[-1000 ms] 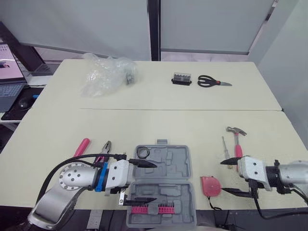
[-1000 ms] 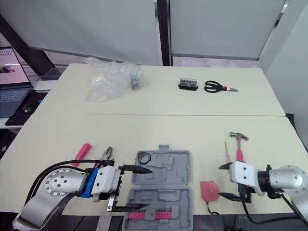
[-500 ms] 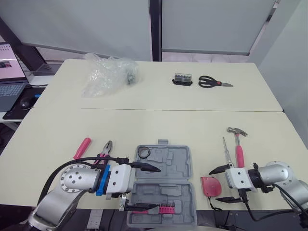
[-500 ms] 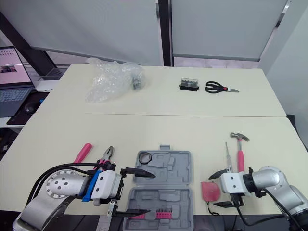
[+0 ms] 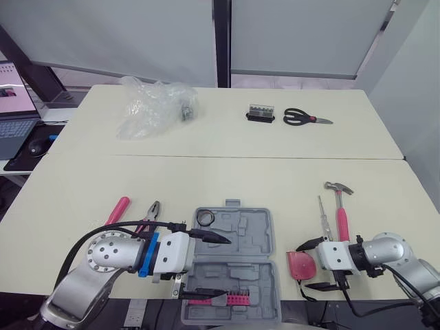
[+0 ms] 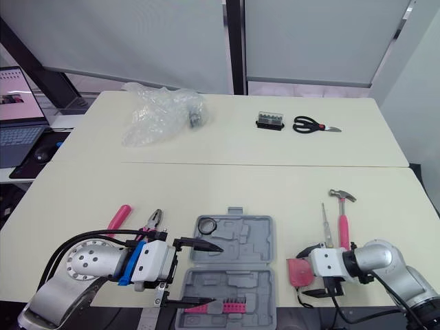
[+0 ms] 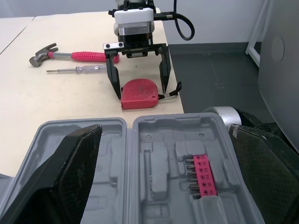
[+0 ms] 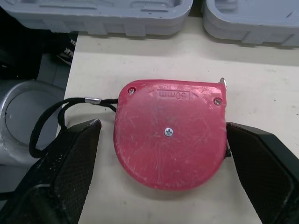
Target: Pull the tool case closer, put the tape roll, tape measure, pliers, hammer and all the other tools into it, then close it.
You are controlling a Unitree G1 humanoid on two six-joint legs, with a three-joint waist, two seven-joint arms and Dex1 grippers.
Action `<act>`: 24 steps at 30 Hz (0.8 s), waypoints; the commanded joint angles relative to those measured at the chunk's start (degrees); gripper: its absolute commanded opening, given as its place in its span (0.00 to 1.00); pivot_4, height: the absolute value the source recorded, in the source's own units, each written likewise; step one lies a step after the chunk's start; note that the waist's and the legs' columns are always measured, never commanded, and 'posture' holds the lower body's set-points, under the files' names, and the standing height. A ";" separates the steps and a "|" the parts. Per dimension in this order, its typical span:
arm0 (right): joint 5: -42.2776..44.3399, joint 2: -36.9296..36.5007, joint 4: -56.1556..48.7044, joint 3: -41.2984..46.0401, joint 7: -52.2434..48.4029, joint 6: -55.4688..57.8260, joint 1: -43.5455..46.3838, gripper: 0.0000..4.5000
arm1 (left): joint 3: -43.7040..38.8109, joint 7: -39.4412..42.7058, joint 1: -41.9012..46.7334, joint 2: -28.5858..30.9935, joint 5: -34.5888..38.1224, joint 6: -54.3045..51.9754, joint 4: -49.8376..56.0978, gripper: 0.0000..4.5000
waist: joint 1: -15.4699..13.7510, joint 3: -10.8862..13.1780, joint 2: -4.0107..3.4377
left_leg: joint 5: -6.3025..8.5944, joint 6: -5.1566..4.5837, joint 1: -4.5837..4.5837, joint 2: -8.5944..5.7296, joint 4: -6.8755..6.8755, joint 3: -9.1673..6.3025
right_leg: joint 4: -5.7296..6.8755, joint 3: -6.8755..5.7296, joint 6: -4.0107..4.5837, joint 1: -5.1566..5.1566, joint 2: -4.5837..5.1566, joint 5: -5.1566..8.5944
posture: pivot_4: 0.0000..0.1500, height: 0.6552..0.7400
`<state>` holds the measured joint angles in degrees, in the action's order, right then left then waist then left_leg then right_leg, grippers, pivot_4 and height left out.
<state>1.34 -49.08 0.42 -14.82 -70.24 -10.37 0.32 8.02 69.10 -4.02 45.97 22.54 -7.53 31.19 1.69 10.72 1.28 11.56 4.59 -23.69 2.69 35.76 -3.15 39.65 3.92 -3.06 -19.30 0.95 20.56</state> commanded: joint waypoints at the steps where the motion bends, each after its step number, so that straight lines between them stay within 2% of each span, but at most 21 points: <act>1: 0.21 0.12 -1.14 0.29 0.41 0.61 0.86 0.91 | -0.58 -0.61 0.34 0.18 0.63 -0.02 0.92 1.00 | 0.00 0.00 0.00 | 0.00 0.00 0.00 0.00 0.00 0.00 | 0.00 0.00 0.00 0.00 0.00 0.00 | 1.00 1.00; 2: 0.13 0.24 -1.24 0.27 0.60 0.80 1.05 0.86 | -0.63 -0.77 0.38 0.13 0.60 -0.06 0.79 1.00 | 0.01 0.00 0.00 | 0.00 0.00 0.00 0.00 0.00 0.00 | 0.00 0.00 0.00 0.00 0.00 0.00 | 1.00 1.00; 4: 0.09 0.35 -1.62 0.38 0.97 1.19 1.46 0.71 | -0.80 -1.10 0.43 0.07 0.52 0.05 0.41 1.00 | 0.00 0.00 0.00 | 0.00 0.00 0.00 0.00 0.00 -0.01 | 0.00 -0.01 0.00 0.00 0.00 0.00 | 1.00 1.00; 5: 0.22 0.30 -1.97 0.51 1.00 1.51 1.61 0.70 | -0.95 -1.27 0.43 0.09 0.56 0.08 0.25 1.00 | 0.00 0.00 0.00 | 0.00 0.00 0.00 0.00 0.00 -0.01 | 0.00 -0.01 0.00 0.00 0.00 0.00 | 1.00 1.00; 12: 1.90 -3.08 -12.53 3.02 -0.17 9.94 4.28 0.70 | -6.38 -2.22 -1.25 2.11 1.76 -1.39 -0.98 1.00 | 0.16 0.03 -0.06 | 0.00 0.00 0.00 0.00 0.01 -0.02 | 0.06 -0.01 0.00 -0.02 0.00 0.00 | 1.00 1.00; 17: -0.12 -3.79 -22.55 -1.53 -1.92 27.83 16.15 0.70 | -11.76 -3.78 -2.40 5.34 3.27 -6.31 -1.03 1.00 | 0.22 0.06 -0.11 | 0.00 0.00 0.04 0.03 0.00 -0.06 | 0.19 -0.04 0.00 -0.07 -0.02 0.00 | 1.00 1.00; 22: -2.69 -1.63 -23.78 -9.04 -4.97 41.15 27.73 0.70 | -11.71 -6.10 -0.26 5.30 1.30 -7.40 -1.48 1.00 | 0.02 0.08 -0.11 | 0.00 0.00 -0.04 -0.01 0.01 -0.07 | 0.12 -0.07 0.01 -0.10 0.02 0.01 | 1.00 1.00; 24: -4.24 -0.22 -21.99 -12.31 -5.89 43.22 31.69 0.70 | -11.12 -6.78 0.66 5.45 0.67 -7.98 -1.60 1.00 | -0.02 0.07 -0.11 | 0.00 0.00 -0.17 -0.02 0.04 -0.06 | 0.18 -0.07 0.01 -0.25 0.03 0.00 | 1.00 1.00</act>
<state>-1.64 -49.55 -21.60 -25.75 -75.09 30.79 30.21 -2.75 63.03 -4.00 51.30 23.65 -15.08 28.73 1.67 10.79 1.17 11.56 4.59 -23.85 2.67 35.80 -3.21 39.84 3.86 -3.05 -19.57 0.98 20.56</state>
